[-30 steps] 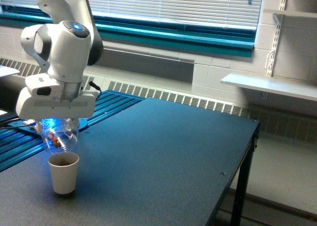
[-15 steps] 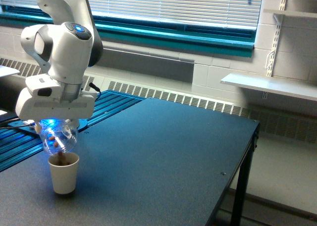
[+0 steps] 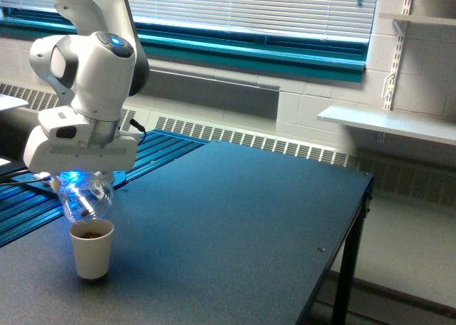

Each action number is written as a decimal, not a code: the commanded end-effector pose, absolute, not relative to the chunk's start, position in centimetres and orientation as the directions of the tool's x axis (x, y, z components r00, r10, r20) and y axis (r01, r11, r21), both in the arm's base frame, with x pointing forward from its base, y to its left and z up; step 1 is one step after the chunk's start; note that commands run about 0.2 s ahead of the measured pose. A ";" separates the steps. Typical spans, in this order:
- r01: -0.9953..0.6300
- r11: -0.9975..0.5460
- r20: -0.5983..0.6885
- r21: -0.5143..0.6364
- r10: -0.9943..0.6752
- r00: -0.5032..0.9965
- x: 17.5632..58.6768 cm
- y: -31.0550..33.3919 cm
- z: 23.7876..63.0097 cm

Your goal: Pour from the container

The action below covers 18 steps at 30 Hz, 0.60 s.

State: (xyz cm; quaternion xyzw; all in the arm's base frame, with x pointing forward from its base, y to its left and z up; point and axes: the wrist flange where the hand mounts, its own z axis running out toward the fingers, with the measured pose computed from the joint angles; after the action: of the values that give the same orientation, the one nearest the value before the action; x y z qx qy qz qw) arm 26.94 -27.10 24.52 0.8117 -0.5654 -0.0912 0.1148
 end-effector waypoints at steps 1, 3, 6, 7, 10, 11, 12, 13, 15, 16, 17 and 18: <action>-0.894 -0.339 -0.014 0.293 -0.936 0.350 27.2 -27.1 24.7; -0.895 -0.341 -0.014 0.289 -0.936 0.352 27.3 -27.1 24.9; -0.895 -0.341 -0.012 0.289 -0.936 0.353 27.3 -27.1 25.0; -0.895 -0.341 -0.011 0.288 -0.935 0.353 27.3 -27.1 25.1; -0.896 -0.341 -0.005 0.286 -0.935 0.354 27.4 -27.1 25.3; -0.896 -0.341 -0.004 0.285 -0.935 0.355 27.5 -27.1 25.3; -0.896 -0.343 -0.004 0.283 -0.934 0.356 27.5 -27.1 25.4; -0.896 -0.343 -0.002 0.282 -0.934 0.357 27.5 -27.0 25.5; -0.896 -0.343 0.000 0.281 -0.934 0.358 27.5 -27.0 25.6; -0.896 -0.345 0.000 0.281 -0.933 0.359 27.5 -27.0 25.7; -0.896 -0.345 0.002 0.278 -0.933 0.360 27.5 -26.9 25.8; -0.897 -0.345 0.002 0.278 -0.933 0.360 27.5 -26.9 25.9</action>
State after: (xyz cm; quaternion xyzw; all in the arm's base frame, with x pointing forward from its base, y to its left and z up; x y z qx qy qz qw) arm 27.32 -26.81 25.12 0.8153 -0.5613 -0.0850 0.1143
